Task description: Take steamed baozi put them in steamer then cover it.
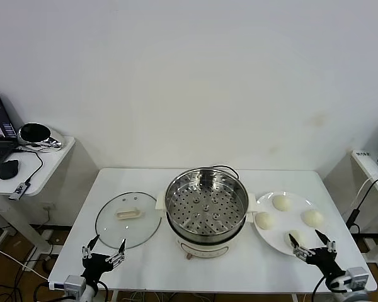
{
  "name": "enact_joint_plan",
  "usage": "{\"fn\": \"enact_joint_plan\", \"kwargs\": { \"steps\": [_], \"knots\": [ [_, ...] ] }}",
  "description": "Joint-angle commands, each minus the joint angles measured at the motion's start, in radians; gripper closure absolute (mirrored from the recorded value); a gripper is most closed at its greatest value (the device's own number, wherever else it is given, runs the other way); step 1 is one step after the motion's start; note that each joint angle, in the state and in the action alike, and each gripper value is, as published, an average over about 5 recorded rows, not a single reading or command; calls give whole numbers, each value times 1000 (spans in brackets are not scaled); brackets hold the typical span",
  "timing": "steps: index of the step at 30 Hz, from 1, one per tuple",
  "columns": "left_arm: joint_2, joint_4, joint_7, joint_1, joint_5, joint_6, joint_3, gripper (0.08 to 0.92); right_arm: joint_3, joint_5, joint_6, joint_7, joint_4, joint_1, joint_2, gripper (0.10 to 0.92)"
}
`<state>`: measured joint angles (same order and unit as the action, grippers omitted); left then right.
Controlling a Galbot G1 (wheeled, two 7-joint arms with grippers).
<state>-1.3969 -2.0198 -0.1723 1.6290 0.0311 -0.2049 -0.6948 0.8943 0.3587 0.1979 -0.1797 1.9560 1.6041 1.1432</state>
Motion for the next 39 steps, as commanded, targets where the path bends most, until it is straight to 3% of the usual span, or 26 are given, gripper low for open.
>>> {"fn": "enact_joint_plan", "kwargs": {
  "steps": [1,4,9,14,19,23,27,33,39],
  "knots": [
    [1,0,0,-1,-1,0,0,177,30,-27,16,20,7,-22,12,203],
    [1,-6,-1,4,-8,0,5,177,46,-103,35,11,8,-64,-54,203],
    [-2,-28,2,16,-33,1,17,177,23,-222,99,-64,-18,-186,-294,203],
    [-3,-65,8,38,-46,5,18,177,-70,-349,100,-297,-121,-347,-576,203],
    [2,-82,18,64,-52,20,15,177,-302,-486,77,-595,-233,-593,-723,203],
    [-5,-96,23,77,-56,27,15,177,-552,-588,45,-849,-312,-861,-747,203],
    [-9,-113,25,90,-57,28,12,177,-865,-663,-18,-992,-443,-1166,-714,203],
    [-9,-135,22,102,-55,25,5,177,-1203,-792,-113,-1065,-708,-1459,-549,203],
    [-20,-138,18,106,-55,22,-3,177,-1269,-867,-146,-1070,-866,-1509,-408,203]
  ]
}}
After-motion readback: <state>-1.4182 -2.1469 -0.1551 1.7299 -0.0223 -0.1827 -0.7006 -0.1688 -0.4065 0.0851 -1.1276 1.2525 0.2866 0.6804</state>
